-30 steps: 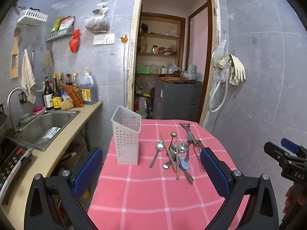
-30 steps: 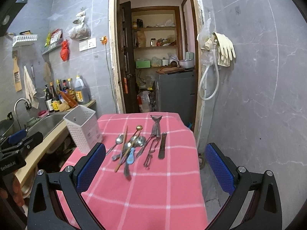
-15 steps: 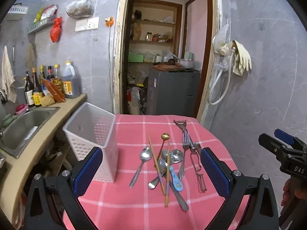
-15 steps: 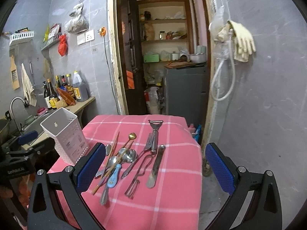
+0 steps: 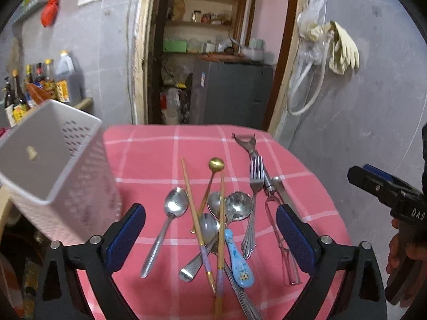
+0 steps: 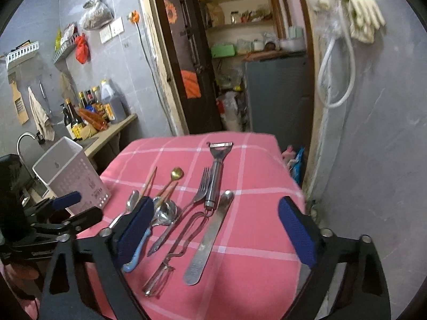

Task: Organize utensils
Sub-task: 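Move both tools toward the cutlery on the tablecloth, then grasp the wooden chopsticks with the left tool while the right tool grasps the knife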

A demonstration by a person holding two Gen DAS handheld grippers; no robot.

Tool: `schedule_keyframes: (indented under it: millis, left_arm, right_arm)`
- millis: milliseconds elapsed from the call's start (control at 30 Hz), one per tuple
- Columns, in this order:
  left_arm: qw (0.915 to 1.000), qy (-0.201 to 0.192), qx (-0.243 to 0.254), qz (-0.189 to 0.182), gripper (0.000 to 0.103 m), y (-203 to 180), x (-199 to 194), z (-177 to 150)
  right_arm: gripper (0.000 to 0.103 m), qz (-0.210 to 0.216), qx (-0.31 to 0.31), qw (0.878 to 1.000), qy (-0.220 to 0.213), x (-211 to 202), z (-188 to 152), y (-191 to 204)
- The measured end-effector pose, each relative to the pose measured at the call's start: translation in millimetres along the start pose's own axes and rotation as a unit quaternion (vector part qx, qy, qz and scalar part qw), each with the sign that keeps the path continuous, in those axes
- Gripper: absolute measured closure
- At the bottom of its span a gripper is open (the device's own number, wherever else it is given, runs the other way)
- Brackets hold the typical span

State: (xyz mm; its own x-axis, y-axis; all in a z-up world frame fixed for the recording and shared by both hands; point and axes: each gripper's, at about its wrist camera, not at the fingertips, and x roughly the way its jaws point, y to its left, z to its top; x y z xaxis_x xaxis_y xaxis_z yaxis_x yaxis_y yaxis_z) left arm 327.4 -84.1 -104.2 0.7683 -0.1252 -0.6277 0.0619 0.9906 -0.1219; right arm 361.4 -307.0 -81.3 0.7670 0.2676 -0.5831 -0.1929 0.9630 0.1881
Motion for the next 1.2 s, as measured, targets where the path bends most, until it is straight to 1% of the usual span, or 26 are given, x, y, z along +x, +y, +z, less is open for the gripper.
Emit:
schedule_keyframes:
  millis: [33,100,133,233,333,467,567,600,633,700,767,833,967,1000,1067,1133,1200]
  left_arm:
    - [1.0,0.009,0.002,-0.002,0.012,-1,9,-1]
    - [0.9996,0.028,0.003,-0.007,0.016,0,24,-1]
    - [0.9994,0.035,0.002,-0.008,0.019,0,31,-1]
    - [0.9981,0.061,-0.003,-0.008,0.025,3,53,-1]
    - [0.9965,0.083,-0.006,-0.01,0.027,6,70,-2]
    - [0.9942,0.106,0.02,-0.004,0.027,-1,90,-1]
    - [0.9916,0.125,0.031,-0.002,0.03,-1,103,-1]
    - [0.9911,0.129,0.033,-0.002,0.036,-1,105,0]
    - [0.9904,0.134,0.033,-0.004,0.046,-1,108,0]
    - [0.9887,0.146,0.036,-0.005,0.055,-1,113,1]
    - [0.9875,0.152,0.042,-0.004,0.058,-2,117,2]
    - [0.9866,0.156,0.047,-0.007,0.066,-4,117,4]
    - [0.9835,0.168,0.066,-0.014,0.075,-10,120,5]
    - [0.9827,0.17,0.071,-0.014,0.077,-12,121,5]
    - [0.9812,0.175,0.079,-0.013,0.079,-16,121,7]
    - [0.9804,0.18,0.08,-0.013,0.085,-15,123,9]
    - [0.9796,0.186,0.074,-0.02,0.088,-14,123,12]
  right_arm:
    - [0.027,0.004,0.002,1.0,0.007,7,-1,-2]
    - [0.033,0.015,0.006,1.0,0.022,23,-4,-5]
    - [0.035,0.018,0.007,0.999,0.03,30,-5,-6]
    - [0.038,0.03,0.008,0.998,0.052,53,-9,-9]
    - [0.041,0.041,0.007,0.997,0.071,74,-15,-12]
    - [0.045,0.054,0.0,0.994,0.093,98,-20,-11]
    - [0.051,0.062,-0.002,0.992,0.111,116,-22,-9]
    - [0.054,0.064,0.0,0.991,0.115,119,-22,-10]
    - [0.056,0.067,0.003,0.99,0.122,125,-23,-10]
    - [0.059,0.073,0.009,0.989,0.13,134,-22,-11]
    - [0.059,0.078,0.012,0.988,0.135,137,-22,-13]
    - [0.059,0.084,0.01,0.986,0.143,144,-20,-14]
    - [0.06,0.094,0.003,0.981,0.168,159,-15,-14]
    - [0.061,0.1,0.006,0.98,0.174,162,-14,-14]
    - [0.064,0.111,0.021,0.975,0.193,168,-12,-13]
    - [0.068,0.122,0.034,0.97,0.209,170,-15,-13]
    - [0.069,0.136,0.052,0.964,0.223,169,-19,-16]
